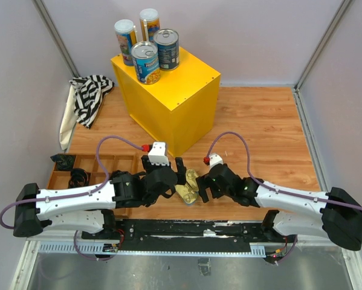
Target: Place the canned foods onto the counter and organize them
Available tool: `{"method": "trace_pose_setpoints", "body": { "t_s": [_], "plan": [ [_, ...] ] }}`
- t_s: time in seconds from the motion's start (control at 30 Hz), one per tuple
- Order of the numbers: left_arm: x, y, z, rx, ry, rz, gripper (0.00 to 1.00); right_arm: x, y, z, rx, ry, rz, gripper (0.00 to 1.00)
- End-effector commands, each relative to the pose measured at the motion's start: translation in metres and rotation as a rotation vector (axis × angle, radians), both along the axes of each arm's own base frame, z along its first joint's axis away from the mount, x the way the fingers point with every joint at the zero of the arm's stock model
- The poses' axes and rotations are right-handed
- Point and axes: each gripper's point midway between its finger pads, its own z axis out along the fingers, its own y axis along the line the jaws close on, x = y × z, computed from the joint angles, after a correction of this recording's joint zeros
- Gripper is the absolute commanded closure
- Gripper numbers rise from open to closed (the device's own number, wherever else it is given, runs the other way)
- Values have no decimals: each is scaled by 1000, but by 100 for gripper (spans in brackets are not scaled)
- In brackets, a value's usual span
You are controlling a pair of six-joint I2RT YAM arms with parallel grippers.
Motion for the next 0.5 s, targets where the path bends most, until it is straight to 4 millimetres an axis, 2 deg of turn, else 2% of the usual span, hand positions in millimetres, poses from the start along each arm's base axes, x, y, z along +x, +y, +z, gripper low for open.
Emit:
{"method": "trace_pose_setpoints", "body": {
  "t_s": [0.0, 0.2, 0.47],
  "plan": [
    [0, -3, 6, -83, -7, 28, 3, -2, 15, -3, 25, -27, 45, 6],
    [-1, -3, 2, -72, 3, 18, 3, 4, 28, -5, 29, -43, 64, 6],
    [-2, 3, 7, -78, -3, 25, 3, 9, 53, -3, 62, -55, 99, 7]
  ]
}}
